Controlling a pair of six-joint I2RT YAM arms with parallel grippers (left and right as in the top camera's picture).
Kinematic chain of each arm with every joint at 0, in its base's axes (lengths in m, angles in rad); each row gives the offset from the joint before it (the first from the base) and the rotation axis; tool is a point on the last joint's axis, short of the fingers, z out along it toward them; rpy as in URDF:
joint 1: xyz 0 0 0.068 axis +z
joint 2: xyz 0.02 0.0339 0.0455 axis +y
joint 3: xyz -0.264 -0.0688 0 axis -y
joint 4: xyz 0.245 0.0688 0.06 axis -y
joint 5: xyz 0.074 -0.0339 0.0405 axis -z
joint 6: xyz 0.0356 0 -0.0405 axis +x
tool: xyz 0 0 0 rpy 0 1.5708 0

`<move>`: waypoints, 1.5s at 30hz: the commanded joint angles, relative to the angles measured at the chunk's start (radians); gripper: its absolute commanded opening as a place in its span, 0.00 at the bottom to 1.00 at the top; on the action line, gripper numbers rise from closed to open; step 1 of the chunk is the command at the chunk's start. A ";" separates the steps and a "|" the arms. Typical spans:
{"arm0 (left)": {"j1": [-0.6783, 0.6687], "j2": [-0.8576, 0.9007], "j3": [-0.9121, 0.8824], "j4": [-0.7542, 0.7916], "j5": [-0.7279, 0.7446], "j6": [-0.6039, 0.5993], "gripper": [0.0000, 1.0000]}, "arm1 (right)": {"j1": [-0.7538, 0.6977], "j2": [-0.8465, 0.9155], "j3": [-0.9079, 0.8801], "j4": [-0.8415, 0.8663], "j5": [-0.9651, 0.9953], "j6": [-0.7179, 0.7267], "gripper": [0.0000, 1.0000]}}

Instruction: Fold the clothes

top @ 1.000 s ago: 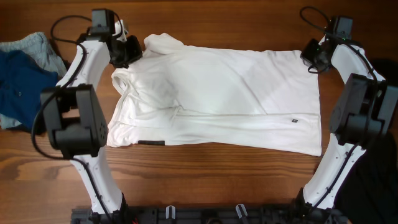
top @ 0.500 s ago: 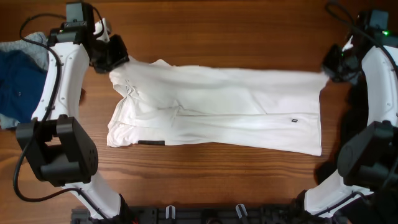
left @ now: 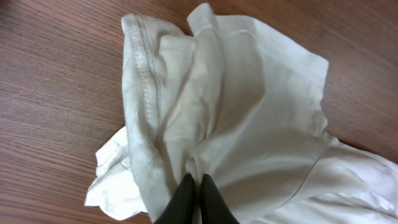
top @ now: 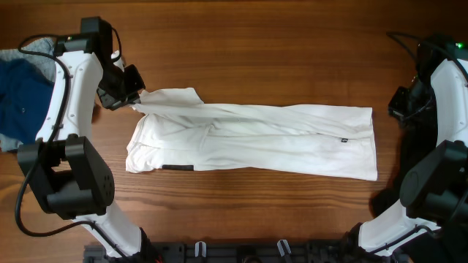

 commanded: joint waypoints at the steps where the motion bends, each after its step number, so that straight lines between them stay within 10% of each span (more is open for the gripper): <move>1: 0.006 -0.021 -0.037 0.018 -0.023 0.016 0.04 | 0.002 -0.004 -0.034 0.031 -0.220 -0.146 0.38; 22: -0.091 -0.021 -0.060 0.150 0.002 0.016 0.04 | 0.047 -0.003 -0.380 0.433 -0.346 -0.013 0.45; 45: -0.118 -0.021 -0.060 0.165 0.002 0.016 0.04 | 0.049 0.002 -0.350 0.398 -0.202 0.219 0.42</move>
